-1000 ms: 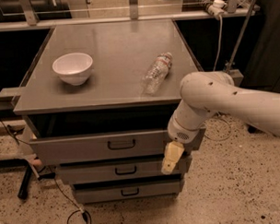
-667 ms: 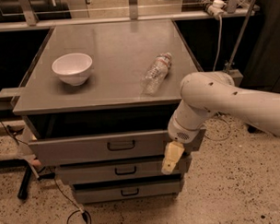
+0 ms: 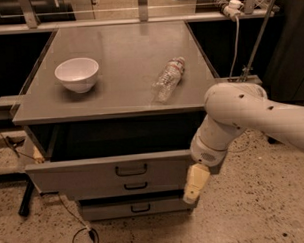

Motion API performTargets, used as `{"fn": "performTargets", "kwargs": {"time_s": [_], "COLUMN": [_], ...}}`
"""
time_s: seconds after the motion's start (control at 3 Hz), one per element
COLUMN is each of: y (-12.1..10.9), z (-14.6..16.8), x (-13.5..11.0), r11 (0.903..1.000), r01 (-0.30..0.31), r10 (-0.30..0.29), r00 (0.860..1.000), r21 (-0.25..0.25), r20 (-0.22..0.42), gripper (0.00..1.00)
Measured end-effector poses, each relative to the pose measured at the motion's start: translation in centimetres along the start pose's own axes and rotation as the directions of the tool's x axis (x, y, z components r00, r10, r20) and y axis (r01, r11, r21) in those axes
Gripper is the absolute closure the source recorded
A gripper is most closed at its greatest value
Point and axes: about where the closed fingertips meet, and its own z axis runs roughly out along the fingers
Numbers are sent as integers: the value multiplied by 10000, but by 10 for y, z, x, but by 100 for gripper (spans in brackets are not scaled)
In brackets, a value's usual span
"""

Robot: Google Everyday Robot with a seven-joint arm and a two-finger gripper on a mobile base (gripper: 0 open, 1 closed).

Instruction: Open top drawer

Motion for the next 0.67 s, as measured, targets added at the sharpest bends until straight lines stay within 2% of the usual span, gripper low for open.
{"fn": "performTargets", "kwargs": {"time_s": [0.33,0.67], "y": [35,35], "z": [-17,-17], "x": [28,27], "r11": [9983,9983], "r01": [-509,-504], "r10": [503,499], "r00": [9986,9986], "r21": [-297,-290], "r20": [-174,-173], "gripper": [0,0]}}
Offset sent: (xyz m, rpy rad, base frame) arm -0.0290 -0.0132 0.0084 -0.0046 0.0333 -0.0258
